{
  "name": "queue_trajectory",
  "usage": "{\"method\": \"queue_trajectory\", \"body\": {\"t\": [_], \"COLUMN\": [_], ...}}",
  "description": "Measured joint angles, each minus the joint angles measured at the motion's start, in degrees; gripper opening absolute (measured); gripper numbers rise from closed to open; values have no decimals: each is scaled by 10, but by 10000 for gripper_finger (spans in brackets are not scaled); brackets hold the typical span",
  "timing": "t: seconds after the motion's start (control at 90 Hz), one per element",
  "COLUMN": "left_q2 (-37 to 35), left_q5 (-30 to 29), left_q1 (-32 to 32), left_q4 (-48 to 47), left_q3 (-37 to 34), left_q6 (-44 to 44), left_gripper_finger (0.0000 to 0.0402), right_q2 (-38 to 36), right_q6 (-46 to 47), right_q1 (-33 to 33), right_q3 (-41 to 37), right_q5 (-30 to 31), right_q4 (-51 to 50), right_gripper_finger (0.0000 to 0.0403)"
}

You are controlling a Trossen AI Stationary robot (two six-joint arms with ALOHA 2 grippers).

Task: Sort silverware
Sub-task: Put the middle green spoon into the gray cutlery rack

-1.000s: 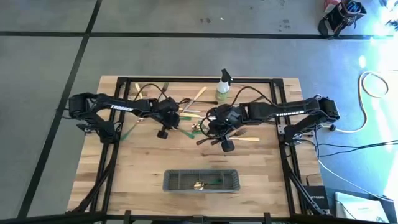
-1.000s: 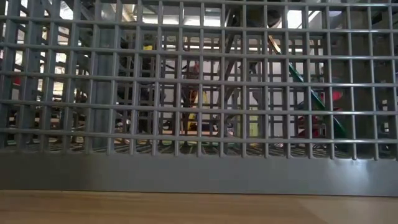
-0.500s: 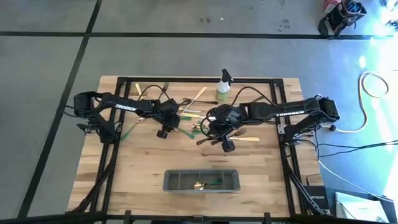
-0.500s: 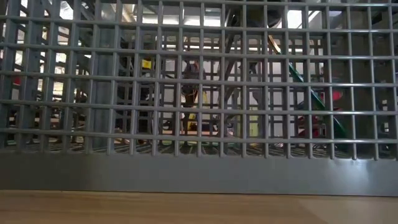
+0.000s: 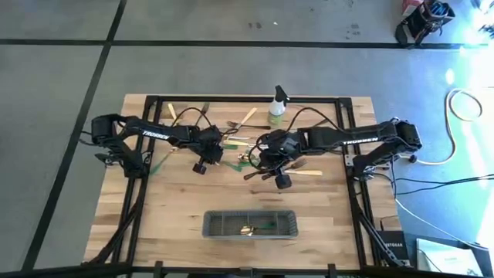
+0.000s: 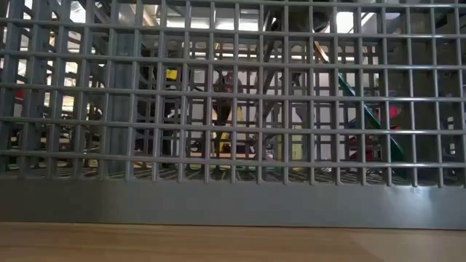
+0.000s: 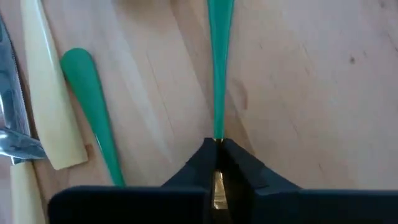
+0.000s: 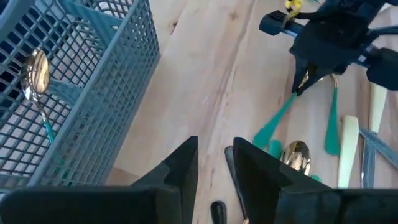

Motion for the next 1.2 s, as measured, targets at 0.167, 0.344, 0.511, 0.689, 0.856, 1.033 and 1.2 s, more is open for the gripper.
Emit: {"method": "queue_trajectory", "body": {"t": [0.167,0.344,0.511,0.689,0.856,1.033,1.2], "left_q2": [3,2,2,2,1,-6,-11], "left_q5": [-80,-167,-206,-253,-327,-411,-432], "left_q1": [-35,-72,-100,-139,-175,-215,-240], "left_q4": [-135,-248,-331,-391,-413,-400,-383], "left_q3": [66,152,226,282,303,303,303], "left_q6": [2,13,11,1,-1,30,55], "left_gripper_finger": [1,0,0,0,0,0,0], "right_q2": [0,0,0,-17,-44,-47,-38], "right_q6": [3,15,17,23,39,67,146], "right_q1": [0,0,1,1,5,0,-68], "right_q3": [0,0,0,0,0,-37,-110], "right_q5": [0,0,1,40,59,76,14], "right_q4": [-12,-14,-8,-12,-7,77,245], "right_gripper_finger": [85,85,85,85,85,85,85]}}
